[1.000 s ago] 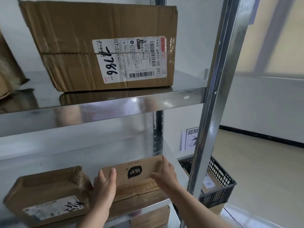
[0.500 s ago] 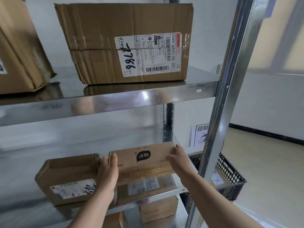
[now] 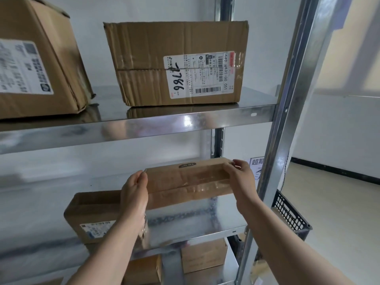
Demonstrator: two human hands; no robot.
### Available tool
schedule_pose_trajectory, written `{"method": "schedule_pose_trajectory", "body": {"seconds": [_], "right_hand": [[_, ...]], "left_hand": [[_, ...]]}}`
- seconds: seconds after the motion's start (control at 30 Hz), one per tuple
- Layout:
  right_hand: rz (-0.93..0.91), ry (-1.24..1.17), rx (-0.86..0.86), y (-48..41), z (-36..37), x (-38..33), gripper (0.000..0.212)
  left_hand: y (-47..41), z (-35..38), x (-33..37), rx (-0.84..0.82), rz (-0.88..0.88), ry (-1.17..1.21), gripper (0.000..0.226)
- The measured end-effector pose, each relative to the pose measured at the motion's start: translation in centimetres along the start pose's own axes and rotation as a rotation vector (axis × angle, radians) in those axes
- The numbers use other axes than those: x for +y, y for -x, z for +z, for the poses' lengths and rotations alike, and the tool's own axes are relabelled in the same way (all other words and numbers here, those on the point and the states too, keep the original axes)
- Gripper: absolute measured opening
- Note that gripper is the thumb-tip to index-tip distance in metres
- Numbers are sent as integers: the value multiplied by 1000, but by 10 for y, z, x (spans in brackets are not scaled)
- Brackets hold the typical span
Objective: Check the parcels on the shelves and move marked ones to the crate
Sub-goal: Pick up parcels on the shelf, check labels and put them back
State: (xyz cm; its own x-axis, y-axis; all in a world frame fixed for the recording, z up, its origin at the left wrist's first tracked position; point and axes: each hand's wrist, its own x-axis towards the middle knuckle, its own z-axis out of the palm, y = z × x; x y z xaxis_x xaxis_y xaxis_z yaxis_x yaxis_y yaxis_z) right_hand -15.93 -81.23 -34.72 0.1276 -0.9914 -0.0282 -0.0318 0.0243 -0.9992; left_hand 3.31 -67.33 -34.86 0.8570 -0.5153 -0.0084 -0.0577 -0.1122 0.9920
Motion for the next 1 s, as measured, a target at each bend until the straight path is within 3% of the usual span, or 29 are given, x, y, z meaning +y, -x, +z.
{"method": "schedule_pose_trajectory", "body": {"seconds": [0.3,0.5,0.6,0.8,0.9,1.0], "right_hand": [[-129,-28,125,11,-4,-17,35],[-136,-77,211,19,-10,-29,29],[-139,-80,233,22,-11,-32,29],[-122,-72,253,25,-9,-34,29],[-110,-64,264,25,-6,-34,31],[-106,-72,262,27,-5,-33,34]], "left_hand": [[13,-16,32,-81,23,240,37],[16,-29,40,-253,-50,339,35],[18,-35,44,-339,-77,362,46],[19,-42,51,-401,-69,392,32],[19,-44,49,-406,-68,395,37],[14,-47,44,-420,-67,396,62]]}}
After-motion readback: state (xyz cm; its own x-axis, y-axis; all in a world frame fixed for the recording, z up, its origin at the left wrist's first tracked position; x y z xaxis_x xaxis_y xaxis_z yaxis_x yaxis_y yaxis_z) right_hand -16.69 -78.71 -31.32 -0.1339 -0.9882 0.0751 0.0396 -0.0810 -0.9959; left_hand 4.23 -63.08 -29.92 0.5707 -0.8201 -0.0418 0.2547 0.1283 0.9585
